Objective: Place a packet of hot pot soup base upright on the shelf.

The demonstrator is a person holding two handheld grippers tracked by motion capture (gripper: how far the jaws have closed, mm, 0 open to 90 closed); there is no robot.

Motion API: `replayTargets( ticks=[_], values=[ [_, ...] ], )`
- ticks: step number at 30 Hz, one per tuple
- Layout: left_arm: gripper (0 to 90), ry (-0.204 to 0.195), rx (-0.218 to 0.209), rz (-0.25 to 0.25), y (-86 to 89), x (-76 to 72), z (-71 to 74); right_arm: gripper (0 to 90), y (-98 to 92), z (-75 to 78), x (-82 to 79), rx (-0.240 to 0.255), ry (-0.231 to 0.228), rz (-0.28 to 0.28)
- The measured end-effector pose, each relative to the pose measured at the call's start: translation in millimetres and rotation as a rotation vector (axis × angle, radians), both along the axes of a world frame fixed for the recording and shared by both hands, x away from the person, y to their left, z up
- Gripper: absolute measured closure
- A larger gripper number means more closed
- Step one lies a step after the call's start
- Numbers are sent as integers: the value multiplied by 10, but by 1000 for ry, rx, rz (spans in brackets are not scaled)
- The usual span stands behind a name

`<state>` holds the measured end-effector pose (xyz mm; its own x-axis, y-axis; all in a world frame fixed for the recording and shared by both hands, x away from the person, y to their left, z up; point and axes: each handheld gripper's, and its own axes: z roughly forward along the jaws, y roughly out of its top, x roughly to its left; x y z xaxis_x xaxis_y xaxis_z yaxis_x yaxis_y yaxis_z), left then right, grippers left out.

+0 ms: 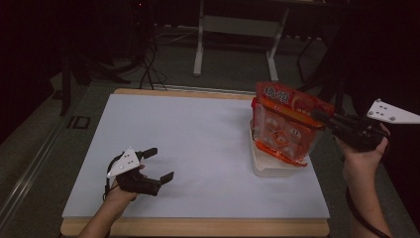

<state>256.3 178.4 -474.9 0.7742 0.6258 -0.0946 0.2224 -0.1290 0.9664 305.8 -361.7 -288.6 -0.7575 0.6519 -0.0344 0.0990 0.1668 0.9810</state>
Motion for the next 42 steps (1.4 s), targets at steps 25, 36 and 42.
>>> replayTargets(
  ticks=[25, 36, 42],
  values=[
    [24, 18, -1, 12, 29, -6, -76, 900, -13, -532, 305, 9, 103, -23],
    [24, 34, 9, 5, 11, -9, -124, 900, -167, -913, 274, 48, 178, -26],
    [24, 39, 17, -4, -18, -16, -145, 819, -267, -959, 196, 47, 180, -75]
  ],
)
